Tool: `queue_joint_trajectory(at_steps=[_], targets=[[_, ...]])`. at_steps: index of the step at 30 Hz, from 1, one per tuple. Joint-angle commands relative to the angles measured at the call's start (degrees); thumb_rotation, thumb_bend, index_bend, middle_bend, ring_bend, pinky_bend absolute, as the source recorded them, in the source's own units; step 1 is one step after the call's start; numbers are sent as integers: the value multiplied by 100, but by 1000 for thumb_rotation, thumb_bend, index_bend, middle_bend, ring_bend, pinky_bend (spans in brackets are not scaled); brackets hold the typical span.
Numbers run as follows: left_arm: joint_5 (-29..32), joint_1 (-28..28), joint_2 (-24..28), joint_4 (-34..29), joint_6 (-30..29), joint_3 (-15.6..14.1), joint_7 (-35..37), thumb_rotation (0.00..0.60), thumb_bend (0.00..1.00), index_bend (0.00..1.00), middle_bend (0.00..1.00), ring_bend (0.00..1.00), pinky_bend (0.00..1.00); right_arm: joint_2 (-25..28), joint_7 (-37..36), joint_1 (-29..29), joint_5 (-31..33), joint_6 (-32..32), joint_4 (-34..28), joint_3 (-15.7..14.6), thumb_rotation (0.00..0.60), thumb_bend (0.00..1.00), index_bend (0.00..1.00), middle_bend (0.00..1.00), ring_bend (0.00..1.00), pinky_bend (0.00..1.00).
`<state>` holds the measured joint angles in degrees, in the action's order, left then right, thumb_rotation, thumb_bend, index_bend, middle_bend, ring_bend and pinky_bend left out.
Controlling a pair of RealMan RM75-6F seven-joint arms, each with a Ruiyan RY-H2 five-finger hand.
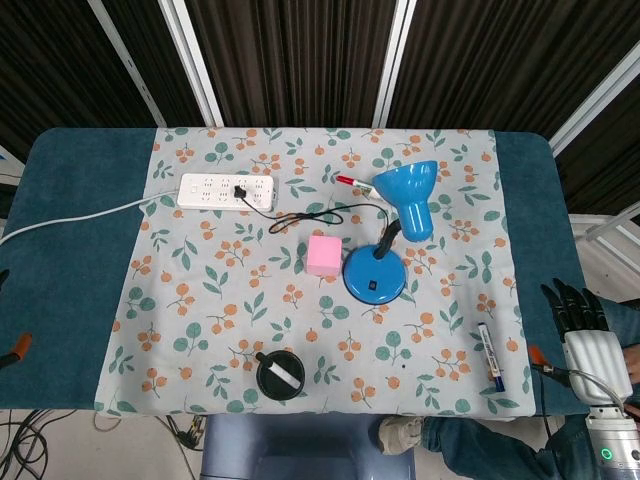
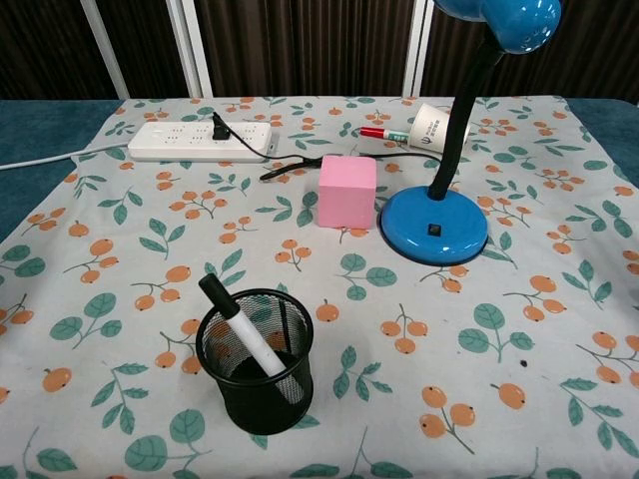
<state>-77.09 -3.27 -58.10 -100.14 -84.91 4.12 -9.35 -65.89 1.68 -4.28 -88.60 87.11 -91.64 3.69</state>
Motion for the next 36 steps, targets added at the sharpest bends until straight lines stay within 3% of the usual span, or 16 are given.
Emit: queue_joint_trajectory(at_steps=[1, 26, 28, 31, 33, 36], targets=[[-4, -2, 1, -7, 2, -1, -13, 600, 280, 35, 44, 0, 98, -2, 0, -2, 8, -7, -3, 2, 600, 326, 24, 37, 58, 0], [53, 2, 26, -77, 32, -1, -78, 600, 279, 36, 44, 0, 98, 5, -25, -65, -95, -150, 11, -88, 600, 325, 24, 38, 82, 12], [51, 3, 27, -79, 29, -2, -79, 600, 279, 35, 44, 0, 98, -8, -14, -74, -145, -153, 37, -111, 600, 325, 24, 56, 134, 60], [81, 2, 32, -84, 51, -2, -77, 600, 279, 35, 44, 0, 98, -82, -11, -113, -181, -243, 97, -154, 600, 336, 24, 162, 306, 162], [99, -6, 33, -88, 66, 5, -82, 600, 279, 36, 44, 0, 98, -113, -35, -164, -195, -394, 109, -212, 600, 381, 26, 305, 448, 228], [113, -18, 21, -88, 81, 11, -109, 600, 280, 36, 44, 0, 98, -152, -110, -364, -373, -688, 180, -286, 600, 466, 33, 461, 577, 300]])
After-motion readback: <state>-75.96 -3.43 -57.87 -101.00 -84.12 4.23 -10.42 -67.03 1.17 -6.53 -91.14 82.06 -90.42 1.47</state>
